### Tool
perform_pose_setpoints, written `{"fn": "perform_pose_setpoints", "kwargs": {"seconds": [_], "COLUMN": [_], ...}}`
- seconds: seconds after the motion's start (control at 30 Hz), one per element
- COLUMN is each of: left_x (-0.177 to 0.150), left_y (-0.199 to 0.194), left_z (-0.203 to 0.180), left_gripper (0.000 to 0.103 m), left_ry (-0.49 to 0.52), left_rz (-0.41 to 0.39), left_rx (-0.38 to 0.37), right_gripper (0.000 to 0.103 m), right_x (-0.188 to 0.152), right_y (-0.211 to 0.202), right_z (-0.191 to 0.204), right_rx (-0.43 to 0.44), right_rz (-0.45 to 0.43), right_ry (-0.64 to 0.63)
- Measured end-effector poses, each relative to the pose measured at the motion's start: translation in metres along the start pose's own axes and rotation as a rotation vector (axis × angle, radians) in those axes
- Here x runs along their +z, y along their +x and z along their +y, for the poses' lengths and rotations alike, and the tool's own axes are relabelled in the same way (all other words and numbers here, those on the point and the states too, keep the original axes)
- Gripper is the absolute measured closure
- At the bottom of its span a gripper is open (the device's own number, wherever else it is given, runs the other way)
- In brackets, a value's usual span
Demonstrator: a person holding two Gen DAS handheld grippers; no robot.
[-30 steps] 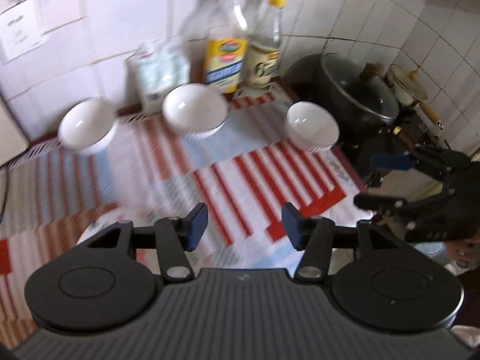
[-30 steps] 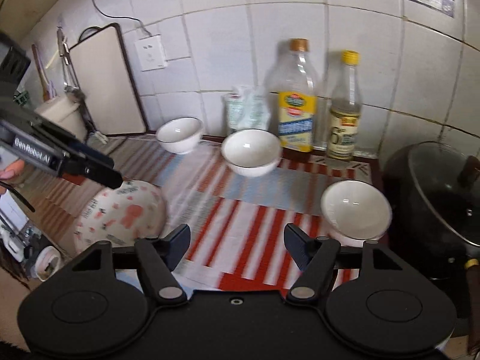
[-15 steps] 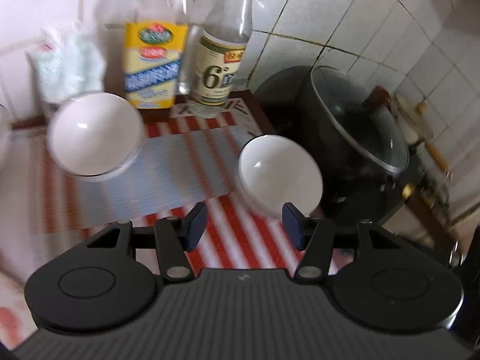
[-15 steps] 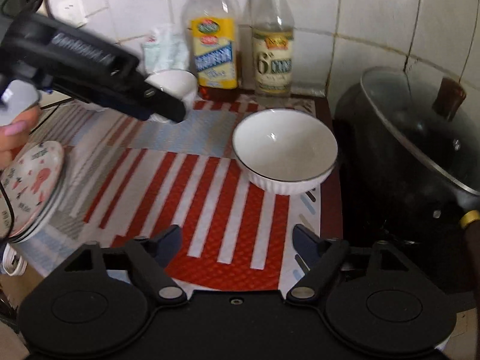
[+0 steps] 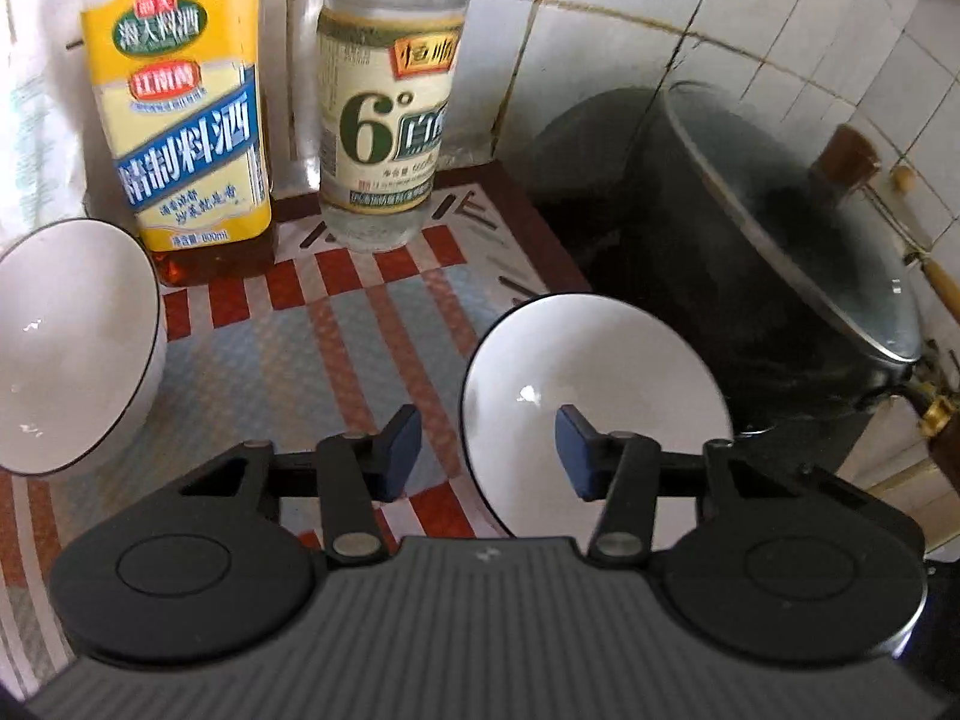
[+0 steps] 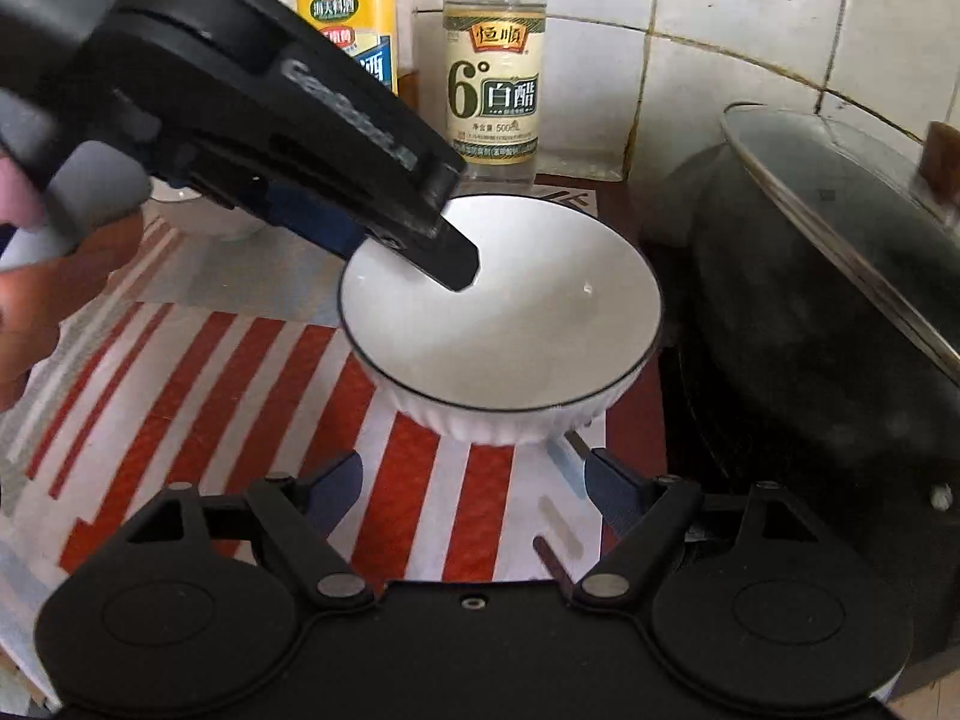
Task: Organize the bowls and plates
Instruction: 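Carry the white bowl with the left gripper and set it down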
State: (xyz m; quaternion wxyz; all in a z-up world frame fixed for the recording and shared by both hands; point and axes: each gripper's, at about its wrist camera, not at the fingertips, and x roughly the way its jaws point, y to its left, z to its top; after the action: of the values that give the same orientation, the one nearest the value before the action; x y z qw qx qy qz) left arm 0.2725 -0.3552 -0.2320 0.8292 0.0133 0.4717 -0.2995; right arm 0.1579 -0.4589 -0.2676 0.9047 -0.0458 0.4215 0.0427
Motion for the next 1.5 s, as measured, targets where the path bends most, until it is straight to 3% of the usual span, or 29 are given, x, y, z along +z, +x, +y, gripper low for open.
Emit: {"fn": "perform_pose_setpoints", "kwargs": {"seconds": [0.07,0.13,0.2,0.37,0.57,0.9,1.1,1.5], "left_x": [0.001,0.001,-0.001,-0.008,-0.019,-0.058,-0.083,-0.127], "left_y": [0.007,0.011,0.013,0.008,-0.016,-0.092,-0.126,-0.105], "left_z": [0.005,0.01,0.014,0.005,0.006,-0.004,0.012,0.06], "left_gripper": [0.067,0.085,0.093,0.093,0.092,0.091,0.091,0.091], "left_ry": [-0.026,-0.052,-0.068,-0.036,-0.07,-0.025,-0.081,-0.192], "left_rz": [0.029,0.044,0.057,0.041,0.04,0.03,0.043,0.139], "left_rx": [0.0,-0.016,-0.037,0.003,-0.016,0.06,0.101,0.17], "right_gripper": [0.018,0.017,0.013,0.014,0.014,0.014,0.014,0.014], "right_x": [0.001,0.003,0.005,0.014,0.017,0.006,0.003,-0.033], "right_y": [0.004,0.008,0.013,0.015,-0.001,-0.062,-0.086,-0.049], "right_z": [-0.003,-0.005,-0.005,-0.008,-0.005,0.035,0.064,0.104], "right_rx": [-0.003,0.008,0.011,0.004,0.055,0.1,0.143,0.277], "right_rz": [-0.009,-0.02,-0.02,-0.048,0.002,-0.031,-0.039,0.024], "right_ry": [0.007,0.014,0.002,0.023,0.049,-0.08,-0.162,-0.196]}}
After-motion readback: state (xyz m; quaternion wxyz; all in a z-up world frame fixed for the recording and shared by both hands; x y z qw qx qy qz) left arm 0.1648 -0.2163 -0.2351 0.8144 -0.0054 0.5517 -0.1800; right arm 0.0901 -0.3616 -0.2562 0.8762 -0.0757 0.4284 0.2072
